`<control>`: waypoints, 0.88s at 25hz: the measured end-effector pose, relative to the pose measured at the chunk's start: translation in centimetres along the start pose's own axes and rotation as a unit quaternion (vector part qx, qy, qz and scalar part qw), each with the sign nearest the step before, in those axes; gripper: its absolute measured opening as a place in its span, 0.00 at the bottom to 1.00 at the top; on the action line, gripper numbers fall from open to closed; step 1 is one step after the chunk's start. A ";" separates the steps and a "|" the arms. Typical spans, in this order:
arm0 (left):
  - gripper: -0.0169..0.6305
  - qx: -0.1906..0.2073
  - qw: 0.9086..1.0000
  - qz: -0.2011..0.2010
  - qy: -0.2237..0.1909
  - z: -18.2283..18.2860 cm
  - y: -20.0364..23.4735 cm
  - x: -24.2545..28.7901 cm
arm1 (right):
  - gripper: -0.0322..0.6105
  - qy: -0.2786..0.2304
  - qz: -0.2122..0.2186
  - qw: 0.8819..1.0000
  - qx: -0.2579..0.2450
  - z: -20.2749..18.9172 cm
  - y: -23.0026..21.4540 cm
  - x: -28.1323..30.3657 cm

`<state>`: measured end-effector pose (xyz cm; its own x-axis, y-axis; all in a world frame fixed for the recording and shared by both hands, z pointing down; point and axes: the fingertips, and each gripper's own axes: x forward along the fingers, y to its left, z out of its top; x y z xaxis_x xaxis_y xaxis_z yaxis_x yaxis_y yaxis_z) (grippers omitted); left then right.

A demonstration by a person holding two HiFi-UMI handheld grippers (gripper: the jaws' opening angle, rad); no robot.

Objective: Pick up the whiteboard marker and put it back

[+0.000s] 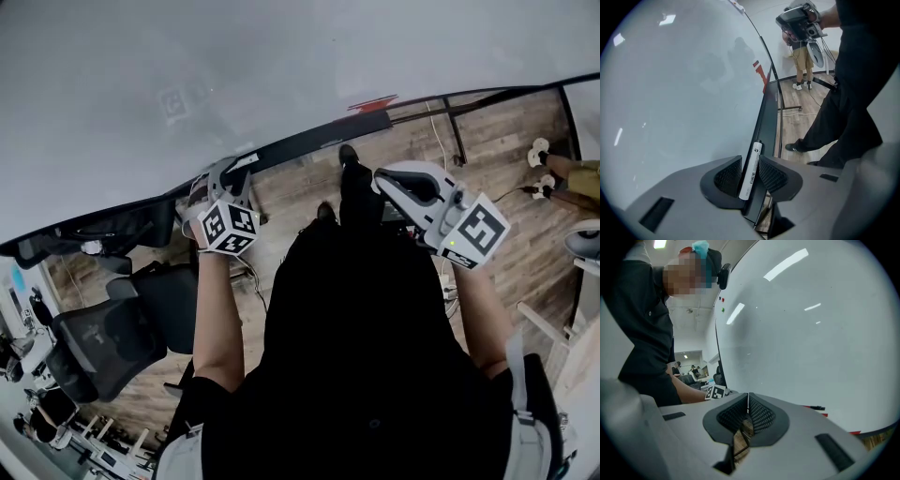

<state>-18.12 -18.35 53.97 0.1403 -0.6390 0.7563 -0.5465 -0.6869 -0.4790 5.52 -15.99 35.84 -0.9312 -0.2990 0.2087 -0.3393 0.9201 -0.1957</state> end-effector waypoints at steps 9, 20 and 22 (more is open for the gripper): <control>0.21 0.025 0.999 -0.004 0.024 -0.2 -0.4 0.9 | 0.08 0.000 -0.001 1.000 0.002 0.1 -0.2 0.2; 0.18 0.039 0.998 -0.003 0.042 -0.6 -0.4 1.4 | 0.08 -0.002 -0.004 1.000 0.002 0.1 -0.4 0.1; 0.16 0.041 0.998 -0.006 0.042 -0.5 -0.4 1.4 | 0.08 -0.003 -0.004 1.000 0.002 0.1 -0.3 0.1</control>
<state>-18.12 -18.81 55.48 0.0742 -0.6015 0.7954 -0.4755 -0.7224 -0.5020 5.52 -16.37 35.85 -0.9292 -0.3076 0.2051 -0.3472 0.9165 -0.1986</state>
